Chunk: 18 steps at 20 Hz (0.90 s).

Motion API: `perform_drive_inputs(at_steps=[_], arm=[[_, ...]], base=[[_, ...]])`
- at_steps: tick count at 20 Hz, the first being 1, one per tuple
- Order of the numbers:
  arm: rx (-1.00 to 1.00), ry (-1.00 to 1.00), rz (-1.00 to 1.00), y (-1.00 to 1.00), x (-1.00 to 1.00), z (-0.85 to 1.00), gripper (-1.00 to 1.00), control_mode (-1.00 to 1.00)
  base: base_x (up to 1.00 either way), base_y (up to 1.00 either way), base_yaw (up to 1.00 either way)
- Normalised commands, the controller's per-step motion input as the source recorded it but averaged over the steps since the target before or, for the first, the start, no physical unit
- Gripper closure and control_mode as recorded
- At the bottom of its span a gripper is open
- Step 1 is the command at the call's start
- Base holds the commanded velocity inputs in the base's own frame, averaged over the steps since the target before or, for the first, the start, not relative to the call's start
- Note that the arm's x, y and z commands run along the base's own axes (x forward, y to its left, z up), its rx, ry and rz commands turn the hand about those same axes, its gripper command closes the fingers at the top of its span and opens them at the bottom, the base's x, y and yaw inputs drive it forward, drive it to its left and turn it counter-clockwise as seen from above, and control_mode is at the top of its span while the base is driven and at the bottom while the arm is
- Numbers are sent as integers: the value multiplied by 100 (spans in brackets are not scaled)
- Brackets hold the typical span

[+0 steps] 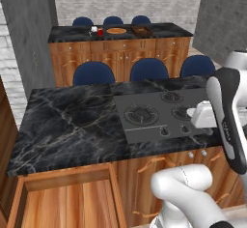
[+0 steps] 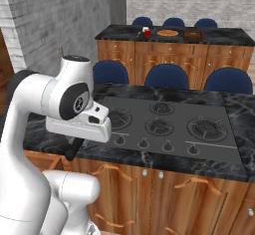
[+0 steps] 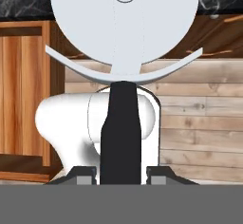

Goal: Take the pizza cutter from the drawer on the left and place it on the dining counter for cutting.

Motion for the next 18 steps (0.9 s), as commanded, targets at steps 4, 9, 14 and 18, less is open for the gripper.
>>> perform_drive_inputs(at_steps=[4,9,14,18], arm=[[0,0,0,0,0,0,100,-100],[-1,0,-5,16,0,0,100,-100],[-12,-1,-12,41,0,0,100,-100],[-1,0,0,0,0,0,100,-100]], base=[[0,0,0],[0,0,0],[0,0,0],[0,0,0]])
